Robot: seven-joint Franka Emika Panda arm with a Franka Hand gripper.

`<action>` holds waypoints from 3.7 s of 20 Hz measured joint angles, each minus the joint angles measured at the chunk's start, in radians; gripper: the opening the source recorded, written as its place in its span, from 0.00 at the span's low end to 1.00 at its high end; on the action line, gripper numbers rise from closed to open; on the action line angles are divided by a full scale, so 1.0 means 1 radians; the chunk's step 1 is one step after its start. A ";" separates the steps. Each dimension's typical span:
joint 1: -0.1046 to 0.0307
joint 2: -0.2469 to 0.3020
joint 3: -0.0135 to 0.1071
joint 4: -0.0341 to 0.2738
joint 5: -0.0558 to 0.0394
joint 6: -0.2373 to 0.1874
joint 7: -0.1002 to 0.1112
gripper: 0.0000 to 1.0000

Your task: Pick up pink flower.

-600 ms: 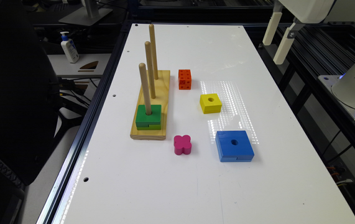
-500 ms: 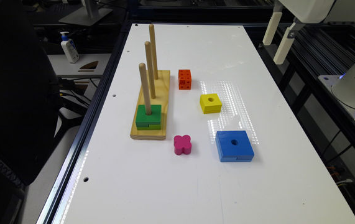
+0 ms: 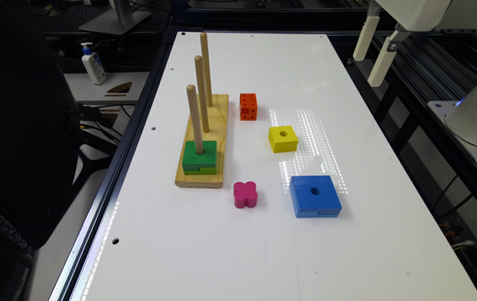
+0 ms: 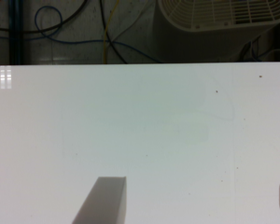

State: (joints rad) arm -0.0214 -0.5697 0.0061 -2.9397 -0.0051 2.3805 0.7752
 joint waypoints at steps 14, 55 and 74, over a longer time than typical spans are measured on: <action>0.034 0.012 0.014 0.034 0.0084 0.004 0.025 1.00; 0.103 0.438 0.128 0.399 0.0185 0.069 0.192 1.00; 0.104 0.656 0.193 0.635 0.0183 0.068 0.256 1.00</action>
State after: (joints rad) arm 0.0824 0.0863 0.1996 -2.3043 0.0132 2.4486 1.0309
